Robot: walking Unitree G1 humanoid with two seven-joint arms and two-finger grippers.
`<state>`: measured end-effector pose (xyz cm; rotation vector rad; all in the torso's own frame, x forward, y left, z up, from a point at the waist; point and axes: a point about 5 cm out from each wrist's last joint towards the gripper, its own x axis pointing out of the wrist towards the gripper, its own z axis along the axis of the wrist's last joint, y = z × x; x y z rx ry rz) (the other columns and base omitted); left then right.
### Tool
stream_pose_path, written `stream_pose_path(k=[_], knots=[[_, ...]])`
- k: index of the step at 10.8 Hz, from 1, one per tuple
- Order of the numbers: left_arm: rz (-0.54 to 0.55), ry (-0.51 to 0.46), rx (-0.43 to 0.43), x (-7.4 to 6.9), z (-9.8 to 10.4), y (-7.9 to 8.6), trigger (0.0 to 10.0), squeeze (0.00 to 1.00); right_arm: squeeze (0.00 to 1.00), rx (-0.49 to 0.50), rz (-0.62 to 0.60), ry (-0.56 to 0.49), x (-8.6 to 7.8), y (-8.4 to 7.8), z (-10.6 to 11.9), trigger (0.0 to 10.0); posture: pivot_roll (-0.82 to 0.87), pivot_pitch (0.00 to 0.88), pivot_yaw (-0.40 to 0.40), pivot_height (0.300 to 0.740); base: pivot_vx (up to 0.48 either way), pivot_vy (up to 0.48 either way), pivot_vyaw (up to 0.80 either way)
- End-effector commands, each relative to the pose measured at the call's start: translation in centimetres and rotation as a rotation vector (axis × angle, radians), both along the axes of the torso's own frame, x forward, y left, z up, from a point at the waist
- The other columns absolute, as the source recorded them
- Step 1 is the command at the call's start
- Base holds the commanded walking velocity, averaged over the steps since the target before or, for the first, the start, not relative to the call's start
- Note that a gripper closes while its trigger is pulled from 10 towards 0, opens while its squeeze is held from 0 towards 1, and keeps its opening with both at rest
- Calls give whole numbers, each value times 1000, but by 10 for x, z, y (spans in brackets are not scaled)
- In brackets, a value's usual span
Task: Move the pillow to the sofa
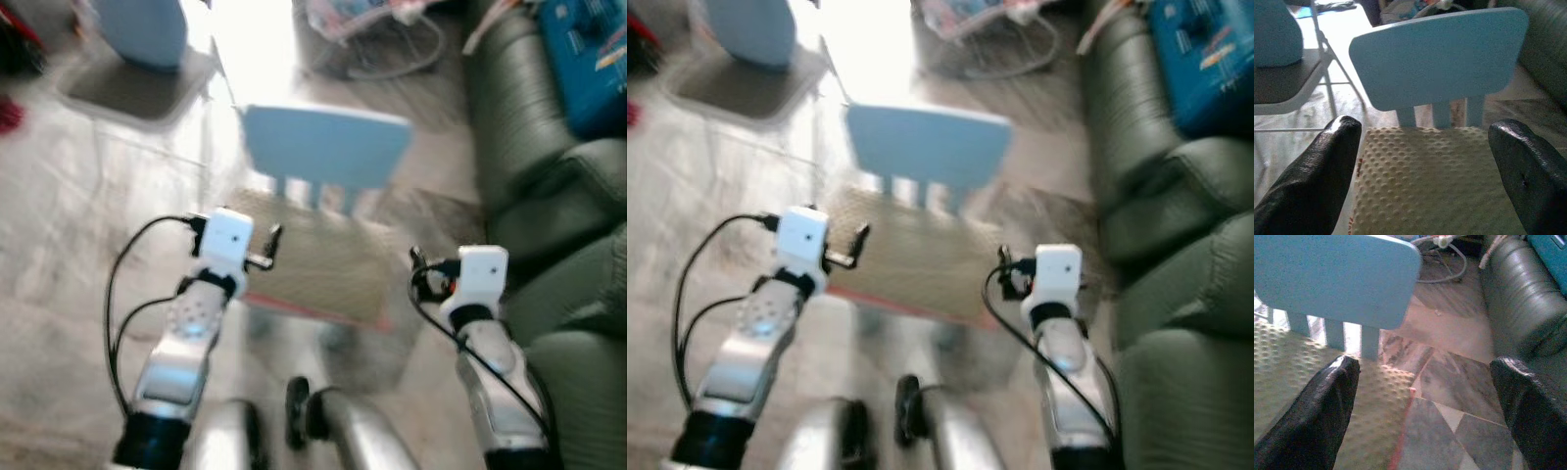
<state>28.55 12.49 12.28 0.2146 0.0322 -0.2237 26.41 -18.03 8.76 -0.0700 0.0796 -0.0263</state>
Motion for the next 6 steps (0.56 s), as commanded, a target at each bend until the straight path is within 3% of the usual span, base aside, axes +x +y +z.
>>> stream_pose_path(k=[1, 5, 6], knots=[[26, 7, 3, -2, -3, 4, 10000, 0, 0, -2, -5, 7, -3, -3, -2, 10000, -22, 253, -36, 740, 0, 0, 0], [55, 35, -15, -2, -6, 12, 10000, 0, 0, 3, -8, 17, -6, -4, -3, 10000, -22, 269, -39, 740, 0, 0, 0], [60, 40, -8, -2, -6, 13, 10000, 0, 0, 10, -14, 32, -6, -6, -5, 10000, -23, 273, -40, 740, 0, 480, -800]])
